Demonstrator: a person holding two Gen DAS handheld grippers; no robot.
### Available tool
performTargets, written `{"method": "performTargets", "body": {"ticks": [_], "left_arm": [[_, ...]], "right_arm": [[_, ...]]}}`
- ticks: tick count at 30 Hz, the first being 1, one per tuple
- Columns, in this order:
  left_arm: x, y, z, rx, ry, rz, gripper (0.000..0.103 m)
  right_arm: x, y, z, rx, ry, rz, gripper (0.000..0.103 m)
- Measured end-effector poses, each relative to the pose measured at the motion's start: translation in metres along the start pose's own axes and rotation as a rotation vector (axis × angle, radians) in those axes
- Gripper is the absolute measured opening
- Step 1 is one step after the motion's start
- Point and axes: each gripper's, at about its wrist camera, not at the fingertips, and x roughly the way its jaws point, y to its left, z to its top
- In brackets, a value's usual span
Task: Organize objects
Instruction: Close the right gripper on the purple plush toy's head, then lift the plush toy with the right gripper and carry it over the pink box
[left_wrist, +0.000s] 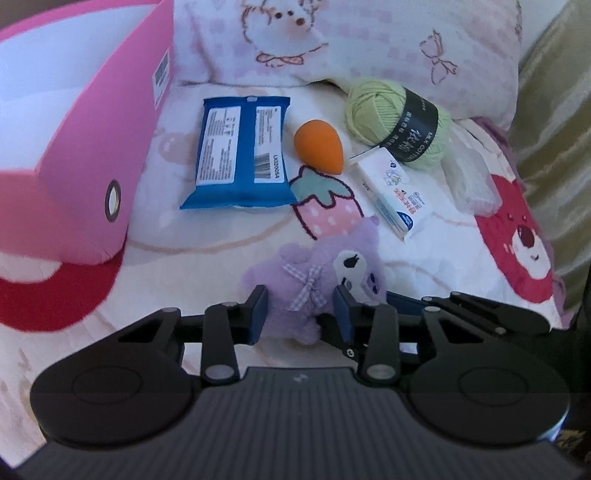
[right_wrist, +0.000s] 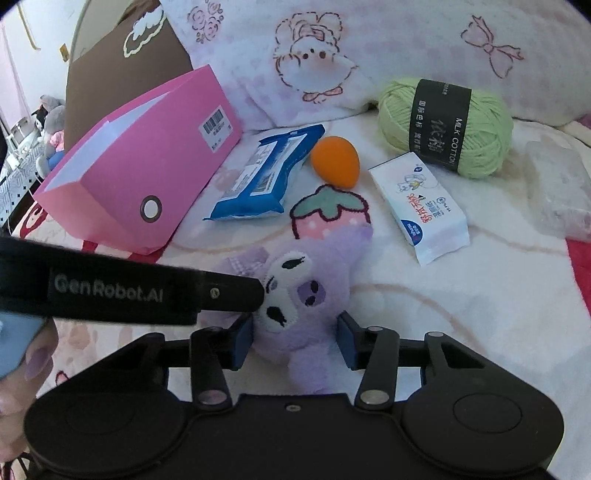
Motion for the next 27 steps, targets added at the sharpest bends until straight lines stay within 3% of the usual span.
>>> {"method": "performTargets", "body": {"ticks": [11,18,27], "left_arm": [[0.009,0.018,0.002,-0.061,0.004,-0.038,0.039],[0.002,0.007,-0.002,-0.014,-0.011,-0.017,0.033],[-0.009,0.019,-0.007,-0.058,-0.001,-0.071,0.033]], "right_arm": [[0.004,-0.003,-0.001,0.017,-0.002,-0.014,0.054],[0.0,0.007,-0.007,-0.035,-0.032,-0.04,0.049],[-0.006,0.016,-0.01,-0.043,-0.04,-0.046,0.048]]}}
